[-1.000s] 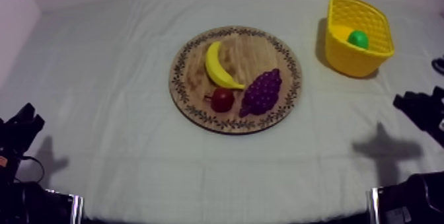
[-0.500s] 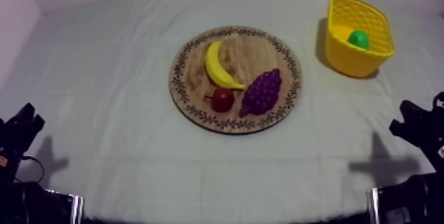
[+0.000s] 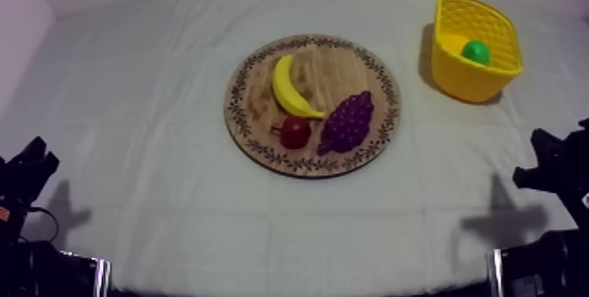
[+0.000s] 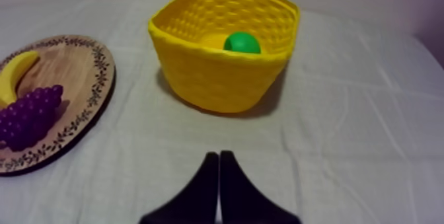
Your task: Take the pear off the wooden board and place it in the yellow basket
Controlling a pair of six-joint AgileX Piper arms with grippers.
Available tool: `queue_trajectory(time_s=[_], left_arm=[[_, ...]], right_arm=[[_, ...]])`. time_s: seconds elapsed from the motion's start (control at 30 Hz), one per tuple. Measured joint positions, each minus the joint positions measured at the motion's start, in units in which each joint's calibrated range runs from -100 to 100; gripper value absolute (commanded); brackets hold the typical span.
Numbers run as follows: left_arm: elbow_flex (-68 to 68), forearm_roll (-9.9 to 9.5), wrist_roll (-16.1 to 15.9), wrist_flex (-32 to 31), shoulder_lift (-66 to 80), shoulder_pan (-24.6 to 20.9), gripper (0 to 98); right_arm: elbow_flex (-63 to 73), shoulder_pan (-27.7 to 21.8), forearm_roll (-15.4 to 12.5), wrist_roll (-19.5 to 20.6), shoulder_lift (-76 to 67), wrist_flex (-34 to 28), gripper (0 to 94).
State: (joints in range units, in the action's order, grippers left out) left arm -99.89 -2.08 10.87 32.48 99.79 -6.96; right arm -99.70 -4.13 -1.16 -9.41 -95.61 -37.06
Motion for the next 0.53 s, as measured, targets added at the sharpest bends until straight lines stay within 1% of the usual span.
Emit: queue_trajectory(time_s=[0.53], left_arm=[[0.00,0.00,0.00,0.00,0.00,0.00,0.1]], right_arm=[[-0.04,0.00,-0.09,-0.28,-0.03,0.00,0.6]])
